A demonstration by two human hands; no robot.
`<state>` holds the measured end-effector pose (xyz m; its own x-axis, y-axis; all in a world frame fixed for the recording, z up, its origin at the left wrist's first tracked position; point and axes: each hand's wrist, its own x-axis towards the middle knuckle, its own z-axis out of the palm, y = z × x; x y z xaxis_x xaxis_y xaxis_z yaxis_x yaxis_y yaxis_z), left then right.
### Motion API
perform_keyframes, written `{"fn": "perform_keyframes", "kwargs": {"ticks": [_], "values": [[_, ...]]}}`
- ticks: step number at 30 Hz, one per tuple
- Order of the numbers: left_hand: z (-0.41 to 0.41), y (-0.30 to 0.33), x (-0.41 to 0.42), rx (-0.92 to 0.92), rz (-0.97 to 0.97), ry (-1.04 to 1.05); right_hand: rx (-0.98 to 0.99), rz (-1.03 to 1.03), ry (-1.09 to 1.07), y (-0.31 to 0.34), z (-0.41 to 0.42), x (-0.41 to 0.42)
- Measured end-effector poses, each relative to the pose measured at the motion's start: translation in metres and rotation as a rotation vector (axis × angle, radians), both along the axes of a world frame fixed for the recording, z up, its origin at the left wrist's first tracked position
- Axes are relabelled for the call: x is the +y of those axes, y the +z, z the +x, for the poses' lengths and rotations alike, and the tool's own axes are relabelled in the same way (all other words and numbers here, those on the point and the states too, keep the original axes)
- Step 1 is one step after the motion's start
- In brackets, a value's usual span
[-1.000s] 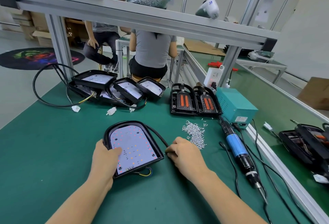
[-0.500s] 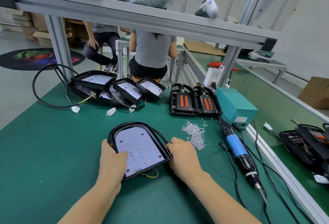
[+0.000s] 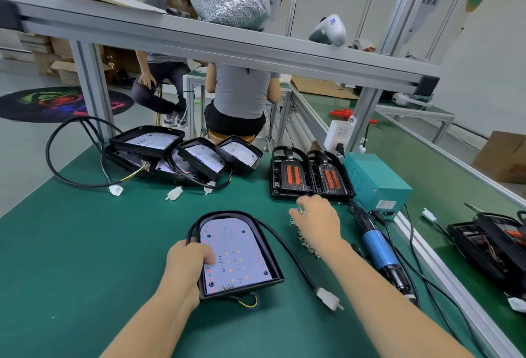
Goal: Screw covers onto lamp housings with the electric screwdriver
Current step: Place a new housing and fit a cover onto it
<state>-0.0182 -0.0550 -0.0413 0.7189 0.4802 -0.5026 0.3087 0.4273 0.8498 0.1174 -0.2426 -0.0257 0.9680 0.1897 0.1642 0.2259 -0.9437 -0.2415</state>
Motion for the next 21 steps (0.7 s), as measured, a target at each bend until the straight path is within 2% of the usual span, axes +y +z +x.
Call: {"fn": "perform_keyframes", "kwargs": {"ticks": [2,7,15,21], "values": [[-0.002,-0.003,-0.002,-0.006,-0.010,0.006,-0.013,0.102,-0.018,0.007,0.016,0.009],[-0.004,-0.005,-0.009,-0.099,-0.026,0.027,0.036,0.177,-0.138,0.017,0.060,0.033],[-0.005,-0.003,-0.008,-0.119,-0.104,0.022,0.119,0.114,-0.298,0.011,0.089,0.052],[0.001,0.003,-0.002,-0.120,-0.238,0.029,0.041,0.192,-0.279,0.014,0.090,0.048]]}}
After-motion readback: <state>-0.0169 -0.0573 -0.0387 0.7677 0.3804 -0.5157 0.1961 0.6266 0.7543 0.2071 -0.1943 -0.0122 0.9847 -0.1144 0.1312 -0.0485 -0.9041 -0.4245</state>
